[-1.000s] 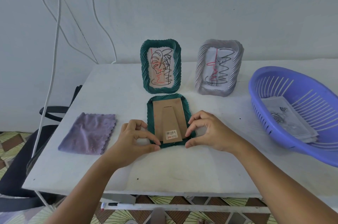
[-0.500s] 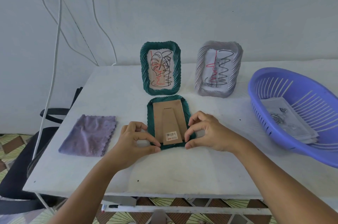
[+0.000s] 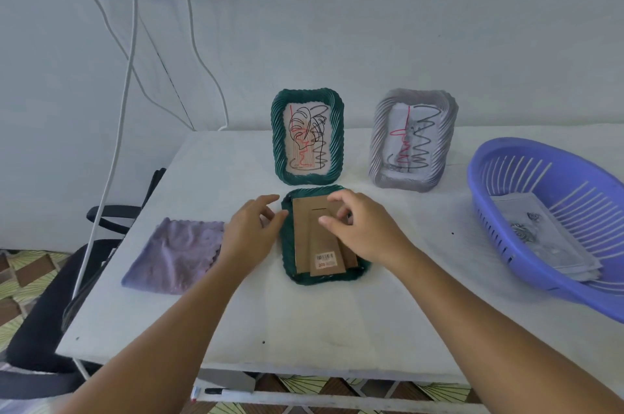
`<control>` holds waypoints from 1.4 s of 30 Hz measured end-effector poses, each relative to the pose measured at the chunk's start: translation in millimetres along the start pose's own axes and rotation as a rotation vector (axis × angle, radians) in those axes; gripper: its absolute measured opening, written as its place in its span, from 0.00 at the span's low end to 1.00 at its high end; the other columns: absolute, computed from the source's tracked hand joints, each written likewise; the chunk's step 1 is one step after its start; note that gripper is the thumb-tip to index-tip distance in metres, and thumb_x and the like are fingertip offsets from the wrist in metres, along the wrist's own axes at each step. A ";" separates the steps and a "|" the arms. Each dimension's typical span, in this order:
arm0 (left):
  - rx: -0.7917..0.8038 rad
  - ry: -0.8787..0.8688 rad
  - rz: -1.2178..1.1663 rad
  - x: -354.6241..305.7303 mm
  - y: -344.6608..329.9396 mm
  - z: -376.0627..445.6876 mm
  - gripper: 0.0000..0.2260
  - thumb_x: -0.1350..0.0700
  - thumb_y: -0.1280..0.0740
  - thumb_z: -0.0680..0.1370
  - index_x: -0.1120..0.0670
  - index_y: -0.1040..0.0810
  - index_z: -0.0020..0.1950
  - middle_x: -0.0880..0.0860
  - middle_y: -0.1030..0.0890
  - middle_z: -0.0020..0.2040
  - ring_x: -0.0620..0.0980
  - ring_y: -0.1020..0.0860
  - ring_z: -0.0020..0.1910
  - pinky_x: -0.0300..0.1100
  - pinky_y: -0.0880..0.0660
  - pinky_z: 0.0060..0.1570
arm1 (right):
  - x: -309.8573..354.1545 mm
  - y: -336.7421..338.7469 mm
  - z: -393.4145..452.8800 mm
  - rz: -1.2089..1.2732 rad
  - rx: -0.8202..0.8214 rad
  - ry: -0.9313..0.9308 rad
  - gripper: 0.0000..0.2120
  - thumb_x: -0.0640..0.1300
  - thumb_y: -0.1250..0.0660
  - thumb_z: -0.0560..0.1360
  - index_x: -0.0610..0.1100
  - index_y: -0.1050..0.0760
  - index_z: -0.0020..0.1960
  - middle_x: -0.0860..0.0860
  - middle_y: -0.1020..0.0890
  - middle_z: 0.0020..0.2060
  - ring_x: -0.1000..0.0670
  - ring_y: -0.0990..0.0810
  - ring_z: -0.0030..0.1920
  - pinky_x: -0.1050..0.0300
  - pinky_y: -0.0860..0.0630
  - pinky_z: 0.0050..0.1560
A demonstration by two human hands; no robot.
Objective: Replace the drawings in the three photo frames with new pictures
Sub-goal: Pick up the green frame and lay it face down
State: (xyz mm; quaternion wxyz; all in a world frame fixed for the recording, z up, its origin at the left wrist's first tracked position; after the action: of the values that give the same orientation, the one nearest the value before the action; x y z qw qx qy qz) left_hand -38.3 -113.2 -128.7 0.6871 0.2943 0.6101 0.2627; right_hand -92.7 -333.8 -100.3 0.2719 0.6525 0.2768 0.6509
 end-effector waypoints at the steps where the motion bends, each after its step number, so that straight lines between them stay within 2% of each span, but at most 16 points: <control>1: -0.022 -0.016 0.022 1.2 -1.8 -0.9 0.17 0.43 0.33 0.80 0.44 0.22 0.68 0.42 0.21 0.47 0.40 0.24 0.42 0.38 0.29 0.41 | 4.2 -4.1 2.4 -0.074 0.019 -0.009 0.23 0.63 0.34 0.77 0.56 0.29 0.69 0.58 0.22 0.50 0.53 0.22 0.50 0.50 0.22 0.55; 3: -0.049 -0.036 0.034 3.8 -3.6 -3.1 0.16 0.44 0.34 0.81 0.44 0.21 0.68 0.42 0.21 0.48 0.39 0.24 0.42 0.36 0.31 0.40 | 11.6 -9.7 6.3 -0.243 0.019 -0.014 0.26 0.66 0.36 0.77 0.55 0.31 0.71 0.56 0.21 0.54 0.50 0.21 0.55 0.47 0.25 0.58; 5: -0.058 -0.055 0.034 6.2 -4.4 -4.1 0.16 0.44 0.33 0.81 0.45 0.20 0.67 0.42 0.21 0.48 0.39 0.25 0.40 0.35 0.31 0.39 | 19.4 -12.2 8.9 -0.411 -0.047 0.007 0.28 0.70 0.40 0.77 0.54 0.31 0.70 0.55 0.20 0.57 0.48 0.22 0.58 0.45 0.30 0.58; 7: -0.067 -0.059 0.020 8.6 -4.3 -4.0 0.15 0.45 0.33 0.81 0.45 0.19 0.67 0.42 0.21 0.48 0.39 0.25 0.39 0.33 0.32 0.38 | 24.7 -17.0 10.9 -0.499 -0.088 0.023 0.30 0.73 0.43 0.75 0.53 0.31 0.66 0.54 0.19 0.58 0.47 0.21 0.57 0.44 0.34 0.55; 11: -0.079 -0.064 0.016 8.2 -5.2 -3.3 0.15 0.45 0.33 0.81 0.45 0.18 0.66 0.42 0.21 0.47 0.38 0.25 0.40 0.31 0.34 0.37 | 25.9 -26.6 12.8 -0.571 -0.037 -0.009 0.29 0.72 0.41 0.74 0.51 0.31 0.64 0.52 0.19 0.56 0.46 0.19 0.55 0.43 0.33 0.53; 17: -0.087 -0.076 0.018 8.6 -5.2 -3.7 0.15 0.46 0.33 0.81 0.46 0.18 0.67 0.42 0.21 0.46 0.38 0.25 0.41 0.32 0.33 0.38 | 32.1 -25.3 13.6 -0.537 -0.061 -0.038 0.23 0.67 0.38 0.74 0.50 0.33 0.56 0.52 0.19 0.49 0.46 0.20 0.47 0.47 0.27 0.49; 22: -0.088 -0.077 0.020 8.9 -5.2 -3.2 0.16 0.45 0.33 0.81 0.46 0.19 0.67 0.42 0.21 0.46 0.40 0.25 0.41 0.33 0.32 0.37 | 31.7 -22.4 11.9 -0.456 -0.077 -0.062 0.25 0.66 0.36 0.73 0.49 0.34 0.60 0.52 0.20 0.50 0.45 0.20 0.48 0.47 0.24 0.49; 32: -0.066 -0.061 0.024 6.3 -3.2 -4.5 0.16 0.45 0.33 0.81 0.45 0.19 0.67 0.42 0.21 0.47 0.42 0.24 0.41 0.35 0.30 0.37 | 35.8 -14.0 7.9 -0.413 -0.102 -0.086 0.24 0.64 0.35 0.74 0.48 0.37 0.58 0.50 0.20 0.49 0.45 0.21 0.44 0.53 0.27 0.41; 42: -0.066 -0.023 -0.056 0.7 0.8 -6.6 0.17 0.43 0.34 0.81 0.43 0.23 0.69 0.42 0.21 0.47 0.42 0.24 0.41 0.37 0.28 0.40 | 39.8 -8.5 4.6 -0.394 -0.132 -0.077 0.25 0.64 0.35 0.74 0.48 0.37 0.60 0.50 0.20 0.51 0.47 0.19 0.46 0.52 0.22 0.42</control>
State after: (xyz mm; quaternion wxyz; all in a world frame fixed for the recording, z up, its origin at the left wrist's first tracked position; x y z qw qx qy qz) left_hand -44.8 -111.5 -129.1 0.7107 0.2572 0.6010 0.2599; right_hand -88.2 -299.3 -78.6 0.4463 0.5910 0.3452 0.5765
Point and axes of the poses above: each hand's wrist, its own z-axis towards the middle knuckle, its own y-axis out of the back of the hand, x = y × z, the point moved 4 cm from there along z, towards the middle knuckle
